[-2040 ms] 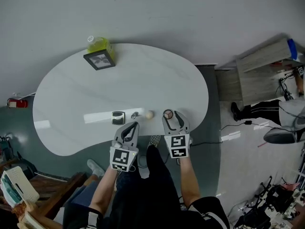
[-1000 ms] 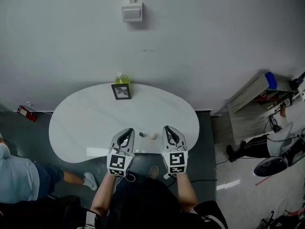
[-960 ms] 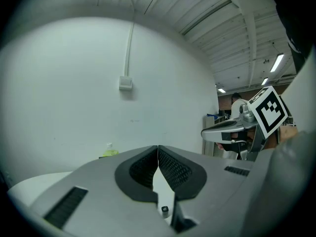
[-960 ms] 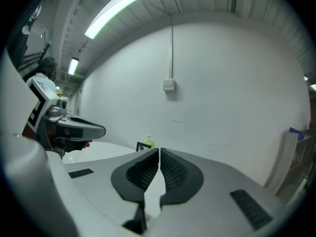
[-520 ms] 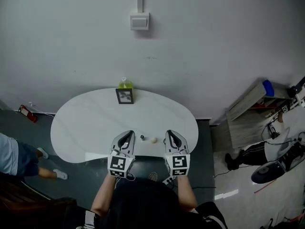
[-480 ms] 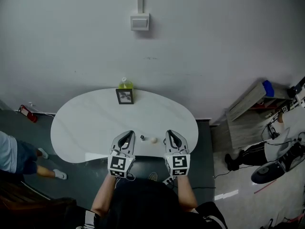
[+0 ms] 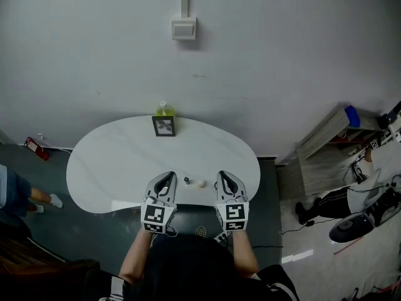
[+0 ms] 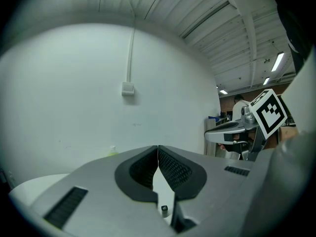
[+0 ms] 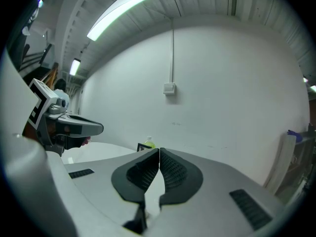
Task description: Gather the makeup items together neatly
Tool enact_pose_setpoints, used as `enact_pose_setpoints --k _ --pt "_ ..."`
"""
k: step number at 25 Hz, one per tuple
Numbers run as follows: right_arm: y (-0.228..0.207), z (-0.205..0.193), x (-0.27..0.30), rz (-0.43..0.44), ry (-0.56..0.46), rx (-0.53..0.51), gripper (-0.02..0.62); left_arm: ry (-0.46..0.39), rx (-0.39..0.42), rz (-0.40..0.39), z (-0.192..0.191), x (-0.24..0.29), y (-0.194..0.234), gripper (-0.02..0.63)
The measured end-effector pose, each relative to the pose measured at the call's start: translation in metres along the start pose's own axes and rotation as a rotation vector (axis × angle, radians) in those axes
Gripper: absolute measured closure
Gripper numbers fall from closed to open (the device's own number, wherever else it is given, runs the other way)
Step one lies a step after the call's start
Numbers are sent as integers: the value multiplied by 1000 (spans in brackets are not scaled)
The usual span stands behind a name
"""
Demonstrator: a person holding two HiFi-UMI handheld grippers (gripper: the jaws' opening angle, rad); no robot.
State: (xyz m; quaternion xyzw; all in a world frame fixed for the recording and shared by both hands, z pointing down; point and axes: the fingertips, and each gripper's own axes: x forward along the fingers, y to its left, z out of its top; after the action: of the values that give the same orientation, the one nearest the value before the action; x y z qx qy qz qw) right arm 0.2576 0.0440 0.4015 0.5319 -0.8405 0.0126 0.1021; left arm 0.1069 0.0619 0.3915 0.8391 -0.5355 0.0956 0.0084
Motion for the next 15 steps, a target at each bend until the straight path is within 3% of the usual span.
enact_pose_setpoints --k 15 --pt "-2 -6 -7 -12 7 6 561 5 5 -12 0 -3 -5 586"
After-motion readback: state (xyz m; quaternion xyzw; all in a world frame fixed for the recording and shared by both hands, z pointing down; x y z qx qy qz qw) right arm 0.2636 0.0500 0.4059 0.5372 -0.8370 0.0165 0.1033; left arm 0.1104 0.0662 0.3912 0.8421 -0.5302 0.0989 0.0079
